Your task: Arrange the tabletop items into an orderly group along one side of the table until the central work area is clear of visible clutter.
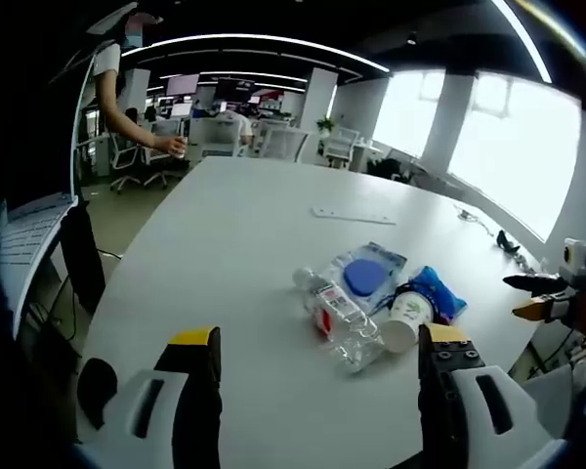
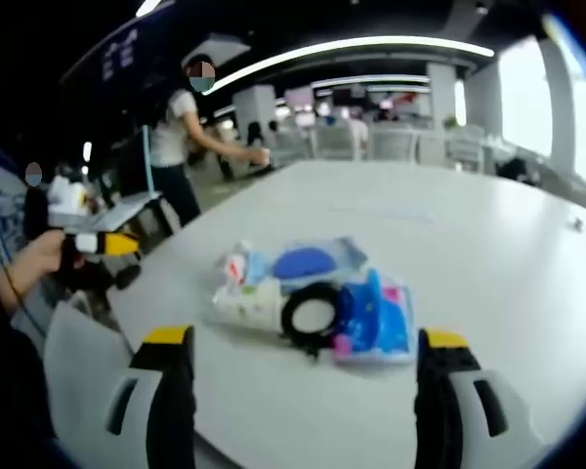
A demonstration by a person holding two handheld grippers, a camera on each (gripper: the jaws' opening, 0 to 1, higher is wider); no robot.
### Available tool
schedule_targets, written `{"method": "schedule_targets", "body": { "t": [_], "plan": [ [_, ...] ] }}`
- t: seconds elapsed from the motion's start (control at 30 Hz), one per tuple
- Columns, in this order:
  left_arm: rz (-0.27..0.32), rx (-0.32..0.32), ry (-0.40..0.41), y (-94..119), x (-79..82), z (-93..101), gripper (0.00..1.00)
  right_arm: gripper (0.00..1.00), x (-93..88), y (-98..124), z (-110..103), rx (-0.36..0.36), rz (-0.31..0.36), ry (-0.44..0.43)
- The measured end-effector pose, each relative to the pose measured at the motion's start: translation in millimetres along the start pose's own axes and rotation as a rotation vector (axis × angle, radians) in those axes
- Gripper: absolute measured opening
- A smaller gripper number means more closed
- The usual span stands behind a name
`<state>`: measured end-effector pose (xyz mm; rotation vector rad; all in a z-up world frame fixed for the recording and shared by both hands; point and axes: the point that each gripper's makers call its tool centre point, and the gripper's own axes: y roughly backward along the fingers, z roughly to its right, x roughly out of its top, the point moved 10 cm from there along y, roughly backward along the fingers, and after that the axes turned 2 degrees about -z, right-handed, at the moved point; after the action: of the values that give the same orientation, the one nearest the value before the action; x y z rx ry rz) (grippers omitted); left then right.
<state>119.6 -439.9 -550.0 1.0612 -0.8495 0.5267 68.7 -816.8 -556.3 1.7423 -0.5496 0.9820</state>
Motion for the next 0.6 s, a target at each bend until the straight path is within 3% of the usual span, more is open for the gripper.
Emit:
{"method": "schedule_targets", "body": {
  "t": [0.1,0.6],
  "plan": [
    [0.027,-0.016,0.001,-1,1.8,-1.7,0.82,0.91,2.3,-5,-3,0.013,-0.010,0.005],
    [0.039,-0.047,-0.078,-5,3.9,-7.3,0.90,0.86,12.6,-36,-20,0.082,-0.062,-0.001]
  ]
}}
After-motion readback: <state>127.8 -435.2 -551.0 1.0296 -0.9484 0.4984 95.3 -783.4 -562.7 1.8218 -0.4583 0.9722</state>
